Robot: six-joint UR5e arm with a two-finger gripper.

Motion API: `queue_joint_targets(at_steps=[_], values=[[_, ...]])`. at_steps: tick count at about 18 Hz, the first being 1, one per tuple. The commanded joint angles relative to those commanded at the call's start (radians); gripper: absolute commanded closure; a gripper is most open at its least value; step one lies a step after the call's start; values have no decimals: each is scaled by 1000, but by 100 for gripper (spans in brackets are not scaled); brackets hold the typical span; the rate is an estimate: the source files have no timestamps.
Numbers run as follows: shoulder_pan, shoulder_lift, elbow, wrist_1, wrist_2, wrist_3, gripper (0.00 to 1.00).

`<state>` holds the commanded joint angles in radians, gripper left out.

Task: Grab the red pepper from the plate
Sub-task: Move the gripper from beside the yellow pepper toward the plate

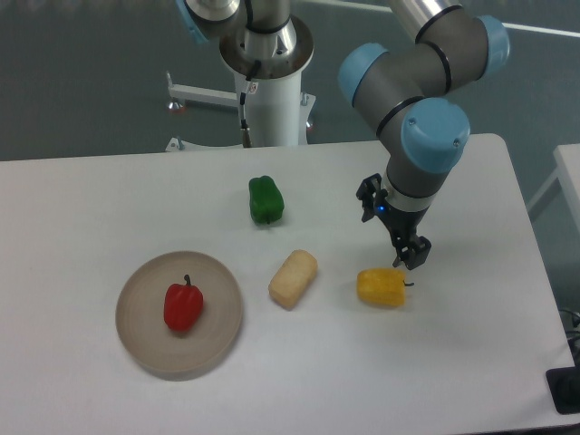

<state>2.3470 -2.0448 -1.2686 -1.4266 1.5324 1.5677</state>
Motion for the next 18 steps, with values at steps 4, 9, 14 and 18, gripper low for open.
queue_joint_targets(at_steps=[4, 9, 14, 18], values=[[-5, 0, 0, 0, -8, -3, 0], [-89, 3, -2, 2, -25, -220, 0], [-184, 3, -5, 72, -64, -383, 0], [-254, -14, -6, 81, -74, -517, 0]])
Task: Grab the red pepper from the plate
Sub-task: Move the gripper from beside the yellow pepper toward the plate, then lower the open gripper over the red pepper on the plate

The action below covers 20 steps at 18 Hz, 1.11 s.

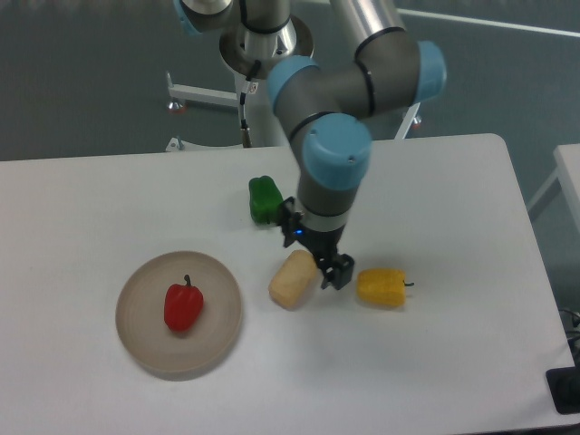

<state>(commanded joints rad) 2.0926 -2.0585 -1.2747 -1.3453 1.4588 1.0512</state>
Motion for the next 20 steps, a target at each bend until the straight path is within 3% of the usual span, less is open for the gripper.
queue_joint_targets(at_steps=[10, 15, 18, 20], values=[[-146, -81, 3, 51, 2, -396, 0], [-170, -112, 14, 57, -14, -506, 0], [-189, -149, 11, 125, -12, -566, 0], [-201, -163, 9, 133, -12, -574, 0]])
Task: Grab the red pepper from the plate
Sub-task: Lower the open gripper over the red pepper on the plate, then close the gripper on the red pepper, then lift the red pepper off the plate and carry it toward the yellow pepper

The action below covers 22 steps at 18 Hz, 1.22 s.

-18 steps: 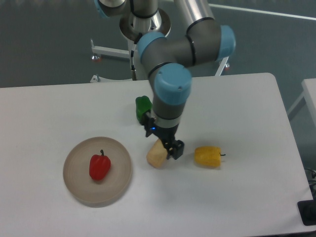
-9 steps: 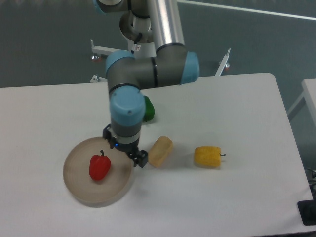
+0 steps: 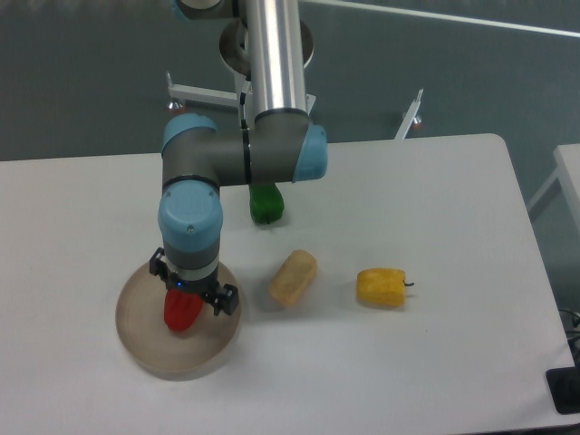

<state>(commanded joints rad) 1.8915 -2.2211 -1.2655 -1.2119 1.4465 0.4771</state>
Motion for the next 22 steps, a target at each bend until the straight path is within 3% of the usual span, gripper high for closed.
queue_joint_targets(at_steps=[7, 9, 10, 11, 17, 22], values=[[-20, -20, -18, 17, 32, 5, 3], [-22, -11, -37, 6, 41, 5, 44], [-23, -3, -38, 3, 40, 5, 55], [-23, -2, -37, 3, 40, 5, 60], [-8, 57, -26, 3, 31, 6, 64], [84, 139, -28, 3, 31, 9, 64]])
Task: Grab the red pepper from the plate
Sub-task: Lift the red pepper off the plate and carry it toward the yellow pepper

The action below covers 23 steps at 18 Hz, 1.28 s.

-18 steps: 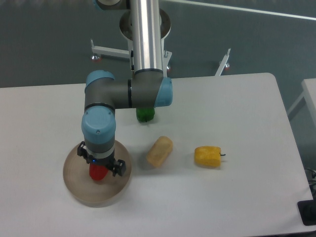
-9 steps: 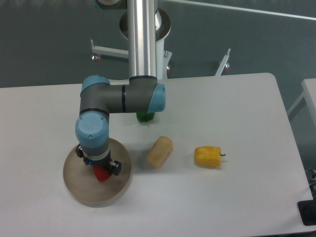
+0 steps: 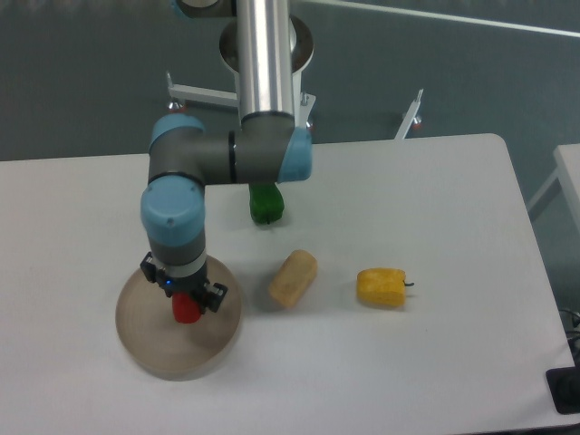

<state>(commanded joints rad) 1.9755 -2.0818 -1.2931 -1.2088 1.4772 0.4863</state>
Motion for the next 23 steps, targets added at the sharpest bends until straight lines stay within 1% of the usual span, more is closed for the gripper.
queue_joint_targets(at_steps=[1, 2, 3, 4, 5, 6, 7, 8, 10, 11, 13, 14, 16, 18, 21, 23], values=[[26, 26, 2, -2, -2, 32, 64], [48, 40, 2, -5, -2, 78, 63], [84, 60, 2, -35, -2, 185, 63], [104, 74, 2, -72, 0, 275, 63], [143, 100, 2, -145, 2, 399, 63], [167, 114, 2, -190, 6, 466, 64], [184, 121, 2, -213, 8, 524, 64], [209, 123, 2, -219, 9, 578, 64], [281, 132, 0, -221, 8, 752, 64], [305, 131, 2, -219, 11, 837, 64], [333, 118, 6, -218, 12, 880, 68], [341, 111, 6, -210, 17, 885, 68], [370, 97, 6, -212, 17, 993, 68], [391, 92, 5, -213, 15, 1058, 67], [407, 77, -6, -207, 25, 1112, 67], [410, 66, 6, -207, 25, 1135, 67]])
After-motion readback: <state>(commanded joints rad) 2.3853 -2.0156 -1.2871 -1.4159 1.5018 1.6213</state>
